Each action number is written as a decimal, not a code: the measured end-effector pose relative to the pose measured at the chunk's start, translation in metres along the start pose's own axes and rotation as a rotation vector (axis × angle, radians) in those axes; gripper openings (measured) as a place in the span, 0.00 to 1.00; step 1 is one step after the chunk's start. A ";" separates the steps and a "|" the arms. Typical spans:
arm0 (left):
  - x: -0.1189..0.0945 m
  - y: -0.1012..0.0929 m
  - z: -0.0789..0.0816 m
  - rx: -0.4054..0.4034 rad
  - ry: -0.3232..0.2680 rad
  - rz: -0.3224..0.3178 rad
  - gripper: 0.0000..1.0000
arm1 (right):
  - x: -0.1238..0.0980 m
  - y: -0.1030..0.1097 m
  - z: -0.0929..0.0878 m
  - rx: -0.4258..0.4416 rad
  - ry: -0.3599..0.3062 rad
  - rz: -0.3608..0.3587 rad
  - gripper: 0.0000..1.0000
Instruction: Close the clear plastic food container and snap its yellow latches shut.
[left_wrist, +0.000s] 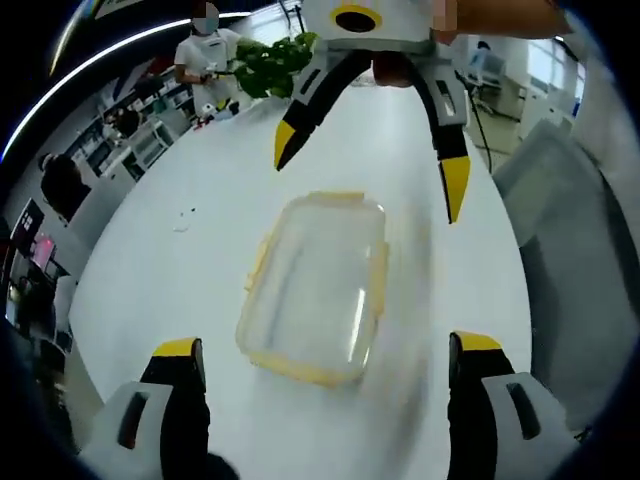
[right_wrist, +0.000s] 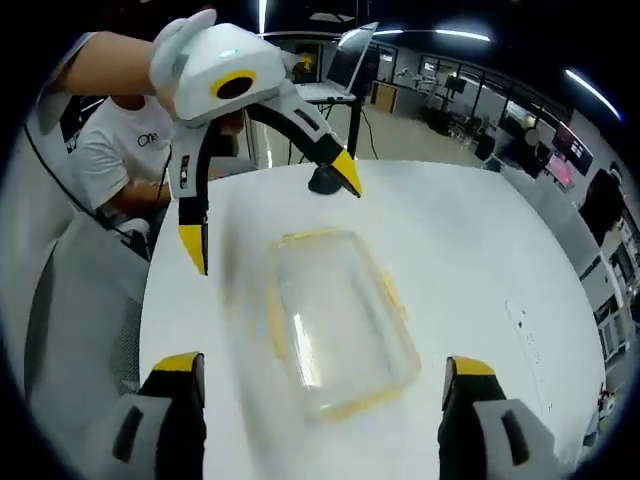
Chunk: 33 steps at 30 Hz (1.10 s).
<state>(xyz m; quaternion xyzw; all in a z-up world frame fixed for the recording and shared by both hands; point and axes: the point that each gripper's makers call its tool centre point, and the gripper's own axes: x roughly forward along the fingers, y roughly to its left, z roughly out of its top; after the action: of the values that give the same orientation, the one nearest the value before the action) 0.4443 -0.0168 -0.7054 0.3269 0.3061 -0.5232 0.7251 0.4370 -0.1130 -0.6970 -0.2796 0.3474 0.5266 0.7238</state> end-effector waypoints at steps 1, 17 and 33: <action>-0.002 -0.002 0.000 -0.007 -0.005 0.001 0.99 | -0.001 0.001 0.000 0.003 -0.004 -0.002 0.99; -0.045 -0.043 -0.015 -0.134 -0.083 0.093 0.99 | -0.042 0.038 -0.012 0.092 -0.098 -0.088 0.99; -0.082 -0.105 -0.027 -0.235 -0.135 0.184 0.98 | -0.083 0.088 -0.045 0.230 -0.231 -0.210 0.99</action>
<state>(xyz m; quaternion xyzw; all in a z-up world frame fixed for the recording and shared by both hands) 0.3192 0.0254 -0.6736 0.2303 0.2846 -0.4361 0.8221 0.3260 -0.1699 -0.6614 -0.1674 0.2889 0.4338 0.8369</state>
